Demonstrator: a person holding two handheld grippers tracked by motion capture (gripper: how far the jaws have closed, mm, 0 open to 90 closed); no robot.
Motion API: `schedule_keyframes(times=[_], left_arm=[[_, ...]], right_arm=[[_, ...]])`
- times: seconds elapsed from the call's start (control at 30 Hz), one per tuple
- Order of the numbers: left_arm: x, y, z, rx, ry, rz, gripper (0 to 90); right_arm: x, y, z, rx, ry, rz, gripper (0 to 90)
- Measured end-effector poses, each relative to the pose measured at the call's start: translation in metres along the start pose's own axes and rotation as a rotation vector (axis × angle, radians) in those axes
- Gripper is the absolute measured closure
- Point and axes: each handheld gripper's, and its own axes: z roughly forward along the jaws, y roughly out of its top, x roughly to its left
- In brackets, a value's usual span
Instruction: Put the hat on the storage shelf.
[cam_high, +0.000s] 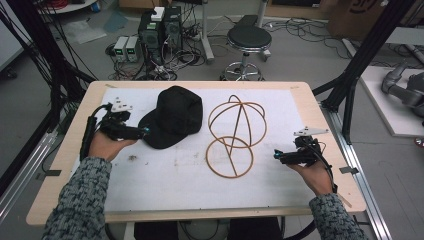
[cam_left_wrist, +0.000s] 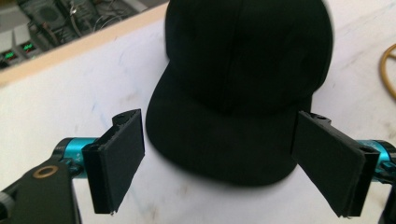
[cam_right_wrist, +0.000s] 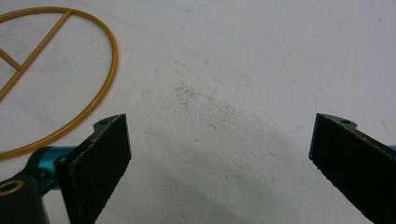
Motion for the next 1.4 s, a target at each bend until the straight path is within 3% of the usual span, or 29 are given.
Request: schedule_keyframes(times=[0.03, 0.07, 0.43, 0.6, 0.73, 0.97, 1.17, 1.4], left_arm=[[0.000, 0.000, 0.000, 0.000, 0.000, 0.000, 18.5], [-0.001, 0.013, 0.007, 0.013, -0.011, 0.029, 18.7], [-0.007, 0.063, 0.038, -0.001, -0.076, 0.053, 20.0], [-0.007, 0.072, 0.050, 0.006, -0.102, 0.057, 20.6], [-0.008, 0.082, 0.066, 0.005, -0.163, 0.101, 23.2], [0.000, 0.096, 0.082, -0.004, -0.214, 0.102, 23.5], [0.003, 0.111, 0.094, 0.004, -0.229, 0.109, 23.7], [-0.007, 0.123, 0.117, 0.032, -0.238, 0.144, 23.9]], right_arm=[[0.000, 0.000, 0.000, -0.004, 0.003, -0.002, 5.3], [0.001, 0.000, 0.000, -0.002, 0.000, -0.001, 5.3], [0.004, 0.001, -0.003, 0.003, 0.011, -0.021, 5.3], [0.004, 0.002, -0.003, 0.000, 0.012, -0.028, 5.3], [0.003, -0.002, -0.003, 0.007, 0.013, -0.029, 5.3], [-0.002, -0.009, -0.004, 0.014, 0.007, -0.015, 5.3], [-0.003, -0.013, -0.004, 0.017, 0.003, -0.001, 5.3], [-0.006, -0.015, -0.003, 0.015, 0.005, -0.004, 5.3]])
